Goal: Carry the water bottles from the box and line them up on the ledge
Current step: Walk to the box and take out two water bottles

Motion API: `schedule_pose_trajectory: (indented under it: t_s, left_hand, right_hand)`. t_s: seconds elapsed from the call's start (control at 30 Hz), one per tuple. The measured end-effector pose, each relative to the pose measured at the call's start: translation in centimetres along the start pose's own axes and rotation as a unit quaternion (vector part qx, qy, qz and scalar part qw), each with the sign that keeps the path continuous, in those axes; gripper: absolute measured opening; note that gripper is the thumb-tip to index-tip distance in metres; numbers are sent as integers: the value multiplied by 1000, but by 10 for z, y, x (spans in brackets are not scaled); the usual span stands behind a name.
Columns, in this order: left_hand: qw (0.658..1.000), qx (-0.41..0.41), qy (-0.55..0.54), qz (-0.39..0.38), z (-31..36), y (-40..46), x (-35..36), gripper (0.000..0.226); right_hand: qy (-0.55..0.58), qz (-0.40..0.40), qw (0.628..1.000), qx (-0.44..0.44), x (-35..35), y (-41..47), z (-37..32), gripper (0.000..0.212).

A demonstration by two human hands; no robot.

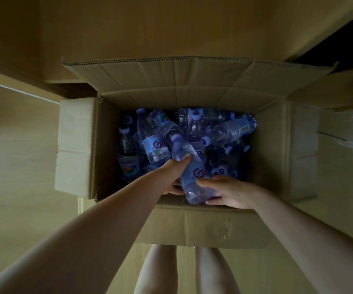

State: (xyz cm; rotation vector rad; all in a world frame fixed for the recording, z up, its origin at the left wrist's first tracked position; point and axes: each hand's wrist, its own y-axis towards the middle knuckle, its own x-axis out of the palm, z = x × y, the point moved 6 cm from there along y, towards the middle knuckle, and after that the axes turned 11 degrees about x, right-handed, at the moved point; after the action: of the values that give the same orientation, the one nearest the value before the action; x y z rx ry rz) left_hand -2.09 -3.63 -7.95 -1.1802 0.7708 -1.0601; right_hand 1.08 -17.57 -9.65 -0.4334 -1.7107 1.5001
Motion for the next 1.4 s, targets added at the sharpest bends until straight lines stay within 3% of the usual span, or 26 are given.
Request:
schedule_pose_trajectory:
  t_s: [0.13, 0.27, 0.37, 0.47, 0.5, 0.57, 0.63, 0.67, 0.7, 0.77, 0.83, 0.97, 1.03, 1.17, 1.33, 1.4]
  left_hand:
    - [997, 77, -9, 18, 20, 2, 2, 73]
    - [991, 108, -31, 67, 32, 6, -15, 59]
    - [987, 89, -8, 133, 32, 9, -27, 65]
    - [976, 95, 3, 198, 31, 8, -33, 82]
    - [974, 90, -5, 208, 30, 8, -36, 82]
    - [973, 93, -8, 213, 28, 9, -44, 75]
    - [975, 122, 39, 182, 29, 16, -52, 67]
    - [975, 140, 58, 160, 30, 19, -54, 63]
    - [976, 155, 58, 140, 30, 20, -55, 59]
    - [979, 170, 17, 110, 30, 26, -55, 50]
    - [981, 165, -34, 98, 31, 33, -52, 42]
    - [984, 156, -28, 80, 31, 52, -43, 54]
    - [984, 161, -14, 79, 28, 60, -43, 58]
    - [984, 163, -7, 78, 22, 69, -46, 54]
    - [986, 153, -14, 71, 17, 73, -51, 56]
    - [985, 152, -11, 79, 18, 71, -51, 58]
  right_hand:
    - [-20, -34, 998, -57, 19, -11, -20, 26]
    - [-57, 21, 988, -139, 35, -11, -44, 22]
    - [-72, 133, 967, -205, 47, -5, -57, 38]
    - [-130, 287, 932, -181, 56, 0, -56, 62]
    - [-155, 304, 922, -179, 60, 0, -56, 66]
    - [-196, 244, 927, -205, 63, 1, -58, 59]
    - [-245, 160, 925, -241, 61, -4, -61, 25]
    - [-260, 177, 917, -245, 48, -6, -62, 19]
    - [-272, 231, 903, -239, 28, -8, -64, 17]
    - [-340, 409, 827, -180, -22, -15, -70, 37]
    - [-406, 492, 758, -136, -54, -19, -78, 58]
    - [-570, 493, 641, -145, -76, -3, -102, 83]
    - [-627, 472, 604, -139, -79, 13, -110, 89]
    - [-623, 489, 601, -106, -106, 37, -121, 80]
    - [-626, 482, 592, -157, -129, 41, -135, 74]
    - [-619, 450, 619, -179, -127, 36, -137, 75]
